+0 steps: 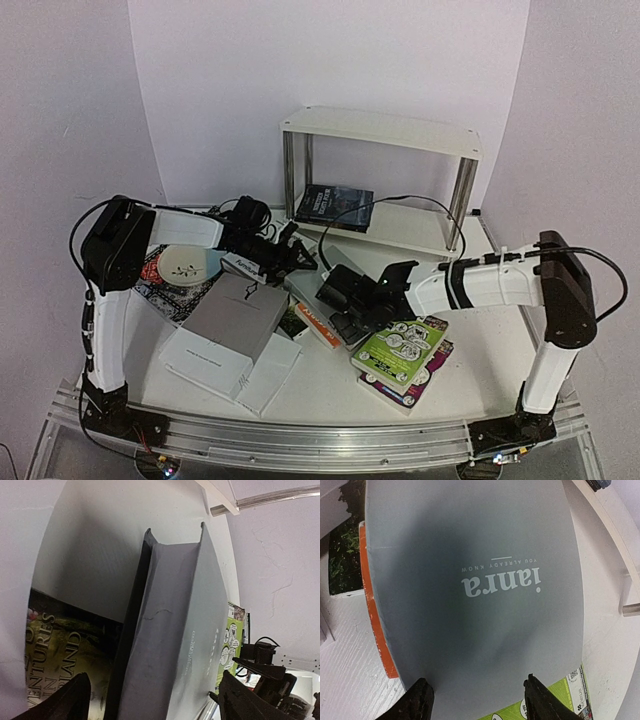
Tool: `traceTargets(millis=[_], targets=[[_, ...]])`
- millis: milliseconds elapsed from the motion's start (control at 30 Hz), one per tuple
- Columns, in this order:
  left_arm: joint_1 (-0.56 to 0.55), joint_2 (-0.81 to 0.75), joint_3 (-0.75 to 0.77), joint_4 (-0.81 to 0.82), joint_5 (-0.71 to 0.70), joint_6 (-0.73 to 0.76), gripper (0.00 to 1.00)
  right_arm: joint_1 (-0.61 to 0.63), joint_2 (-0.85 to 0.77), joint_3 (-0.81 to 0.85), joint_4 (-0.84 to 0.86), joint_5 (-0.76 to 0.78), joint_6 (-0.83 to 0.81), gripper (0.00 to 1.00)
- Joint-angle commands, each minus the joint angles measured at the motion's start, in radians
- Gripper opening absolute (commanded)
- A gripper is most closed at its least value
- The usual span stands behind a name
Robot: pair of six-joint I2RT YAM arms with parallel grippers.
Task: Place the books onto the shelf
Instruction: Pick up the book from the book pile.
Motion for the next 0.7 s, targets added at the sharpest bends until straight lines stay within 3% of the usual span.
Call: traceTargets(millis=[0, 300, 433, 667], targets=[[-0.012, 0.029, 0.048, -0.095, 0.063, 0.018, 0.78, -0.001, -0.033, -0.021, -0.011, -0.001, 0.023, 0.63], [-0.011, -0.059, 0.057, -0.125, 0.036, -0.017, 0.41, 0.002, -0.113, -0.032, 0.027, -0.033, -0.068, 0.68], [-0.011, -0.103, 0.045, -0.135, 0.017, -0.04, 0.34, 0.025, -0.146, -0.015, 0.037, -0.014, -0.135, 0.74], [-0.011, -0.163, 0.035, -0.137, 0.013, -0.109, 0.35, 0.109, -0.11, 0.063, 0.03, 0.135, -0.273, 0.87]])
